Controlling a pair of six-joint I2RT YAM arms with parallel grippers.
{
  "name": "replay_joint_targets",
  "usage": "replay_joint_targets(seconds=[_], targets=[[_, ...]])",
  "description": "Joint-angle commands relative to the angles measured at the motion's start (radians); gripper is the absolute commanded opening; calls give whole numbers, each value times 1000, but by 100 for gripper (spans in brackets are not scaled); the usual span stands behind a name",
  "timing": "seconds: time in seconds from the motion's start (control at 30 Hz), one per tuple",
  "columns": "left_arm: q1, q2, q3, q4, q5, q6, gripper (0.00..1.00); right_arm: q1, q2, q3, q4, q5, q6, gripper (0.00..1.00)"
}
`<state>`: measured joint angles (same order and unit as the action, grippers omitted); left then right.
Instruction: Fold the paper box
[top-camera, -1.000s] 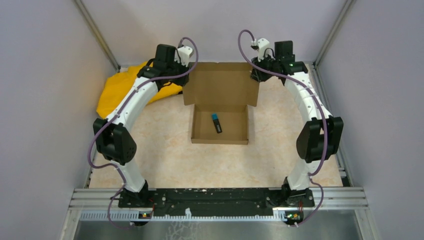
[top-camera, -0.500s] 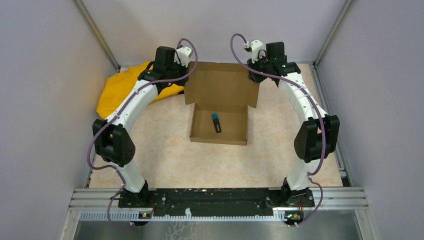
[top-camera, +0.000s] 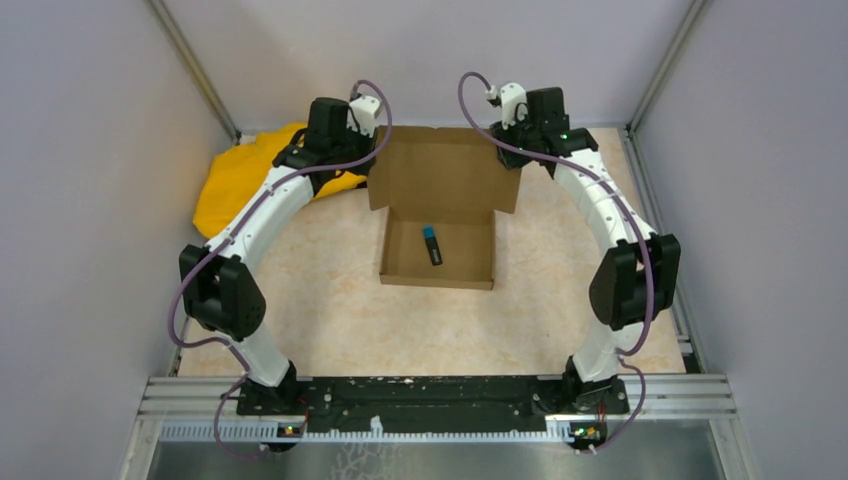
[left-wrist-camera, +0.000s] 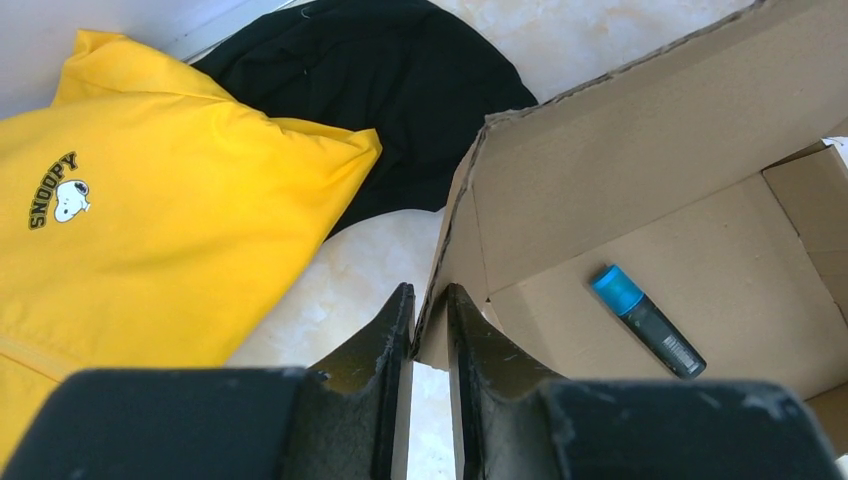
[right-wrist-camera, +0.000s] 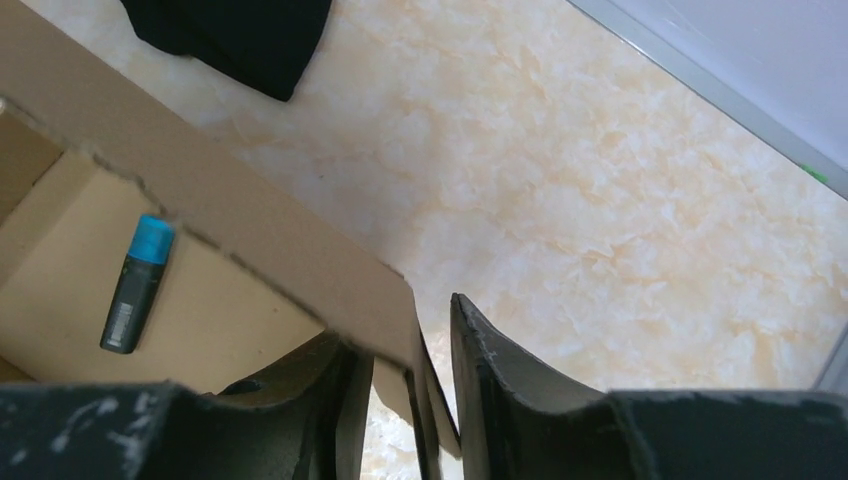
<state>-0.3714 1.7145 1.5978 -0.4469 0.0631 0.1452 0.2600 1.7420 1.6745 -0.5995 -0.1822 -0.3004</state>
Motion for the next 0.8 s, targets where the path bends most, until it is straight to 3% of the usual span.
replay_joint_targets(seconds=[0.0, 0.17, 0.4, 0.77], targets=[[-6, -37, -7, 30, -24, -14, 23, 5, -81, -6, 24, 43, 20, 36], [-7, -40, -9, 30, -32, -14, 23, 2, -103, -29, 43, 52, 31, 38], [-7, -39, -9, 28, -40, -12, 23, -2, -105, -30, 41, 45, 38, 32], [-24, -57, -35, 52, -54, -54, 21, -4, -99, -12, 7, 31, 48, 12]])
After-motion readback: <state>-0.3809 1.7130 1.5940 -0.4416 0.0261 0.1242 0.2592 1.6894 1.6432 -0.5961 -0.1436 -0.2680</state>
